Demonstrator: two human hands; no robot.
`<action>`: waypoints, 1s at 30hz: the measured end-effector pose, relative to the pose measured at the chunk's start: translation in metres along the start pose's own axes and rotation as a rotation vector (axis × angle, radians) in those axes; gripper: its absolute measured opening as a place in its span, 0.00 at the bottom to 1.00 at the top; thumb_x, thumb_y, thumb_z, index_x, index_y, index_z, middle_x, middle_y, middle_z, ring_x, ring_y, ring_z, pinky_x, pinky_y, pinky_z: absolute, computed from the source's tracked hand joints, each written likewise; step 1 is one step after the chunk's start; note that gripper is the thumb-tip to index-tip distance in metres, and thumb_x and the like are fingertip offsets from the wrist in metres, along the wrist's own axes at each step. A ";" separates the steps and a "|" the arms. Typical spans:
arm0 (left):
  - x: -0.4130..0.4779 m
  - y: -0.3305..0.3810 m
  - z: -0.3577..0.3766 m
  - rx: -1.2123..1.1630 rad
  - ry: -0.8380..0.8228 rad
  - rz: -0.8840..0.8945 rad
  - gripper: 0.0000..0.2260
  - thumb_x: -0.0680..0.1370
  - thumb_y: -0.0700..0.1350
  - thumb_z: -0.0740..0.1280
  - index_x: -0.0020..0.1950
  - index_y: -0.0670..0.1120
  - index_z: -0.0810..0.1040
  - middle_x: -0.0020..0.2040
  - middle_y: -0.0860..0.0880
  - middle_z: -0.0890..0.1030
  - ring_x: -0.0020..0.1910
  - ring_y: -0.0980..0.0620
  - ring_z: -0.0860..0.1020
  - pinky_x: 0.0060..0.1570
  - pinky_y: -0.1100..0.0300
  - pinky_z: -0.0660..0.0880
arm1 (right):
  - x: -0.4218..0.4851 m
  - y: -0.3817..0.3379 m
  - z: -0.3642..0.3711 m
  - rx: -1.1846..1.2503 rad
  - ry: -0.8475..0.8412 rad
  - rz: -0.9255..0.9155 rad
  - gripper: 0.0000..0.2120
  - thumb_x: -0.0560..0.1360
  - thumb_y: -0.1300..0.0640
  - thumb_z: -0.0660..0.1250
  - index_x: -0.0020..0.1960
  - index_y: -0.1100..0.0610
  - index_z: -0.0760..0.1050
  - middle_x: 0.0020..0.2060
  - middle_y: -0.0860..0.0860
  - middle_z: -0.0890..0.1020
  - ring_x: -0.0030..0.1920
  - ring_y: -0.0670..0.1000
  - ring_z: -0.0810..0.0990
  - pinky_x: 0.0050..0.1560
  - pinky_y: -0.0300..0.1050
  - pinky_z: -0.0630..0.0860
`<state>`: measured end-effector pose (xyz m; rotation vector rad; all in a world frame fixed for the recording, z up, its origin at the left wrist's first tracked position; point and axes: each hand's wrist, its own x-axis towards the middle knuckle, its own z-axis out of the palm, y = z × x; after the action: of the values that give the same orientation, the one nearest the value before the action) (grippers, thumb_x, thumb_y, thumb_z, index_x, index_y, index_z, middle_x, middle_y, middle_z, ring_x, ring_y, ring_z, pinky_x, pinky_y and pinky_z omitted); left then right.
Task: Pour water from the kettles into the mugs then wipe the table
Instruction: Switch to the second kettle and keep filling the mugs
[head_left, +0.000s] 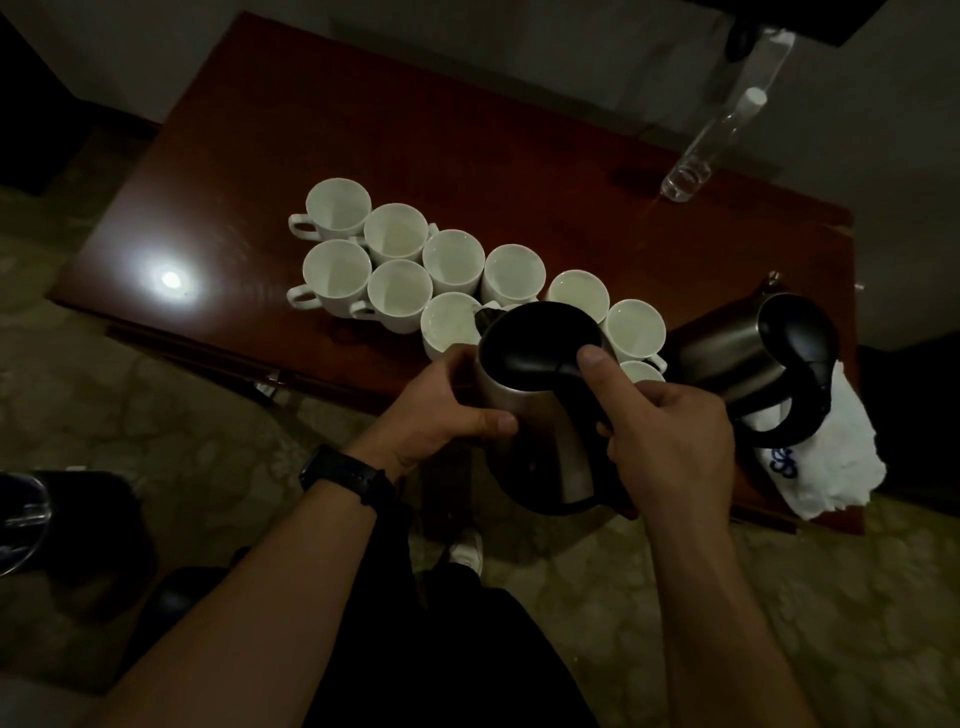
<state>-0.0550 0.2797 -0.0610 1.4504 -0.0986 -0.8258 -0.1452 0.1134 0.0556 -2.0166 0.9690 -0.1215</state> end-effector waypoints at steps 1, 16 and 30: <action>0.000 0.000 0.000 0.003 0.001 -0.002 0.46 0.49 0.63 0.86 0.64 0.56 0.76 0.66 0.51 0.81 0.68 0.50 0.78 0.69 0.42 0.75 | 0.000 0.000 0.000 0.004 0.001 -0.001 0.30 0.62 0.20 0.62 0.25 0.46 0.78 0.20 0.49 0.76 0.20 0.45 0.72 0.28 0.45 0.68; 0.000 0.003 0.000 0.034 -0.001 -0.018 0.39 0.54 0.54 0.83 0.64 0.56 0.75 0.66 0.51 0.81 0.67 0.50 0.78 0.69 0.43 0.75 | 0.004 0.002 0.000 0.033 -0.005 -0.012 0.28 0.63 0.22 0.64 0.24 0.46 0.77 0.19 0.48 0.75 0.20 0.44 0.71 0.29 0.44 0.67; -0.001 0.010 -0.001 0.084 0.001 0.012 0.45 0.50 0.62 0.85 0.64 0.57 0.75 0.64 0.55 0.82 0.65 0.56 0.79 0.65 0.52 0.77 | -0.002 0.012 0.004 0.127 0.050 -0.004 0.29 0.62 0.23 0.65 0.30 0.50 0.81 0.21 0.51 0.77 0.22 0.47 0.73 0.29 0.48 0.70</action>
<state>-0.0502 0.2801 -0.0516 1.5281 -0.1430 -0.8193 -0.1519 0.1135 0.0453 -1.9073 0.9643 -0.2314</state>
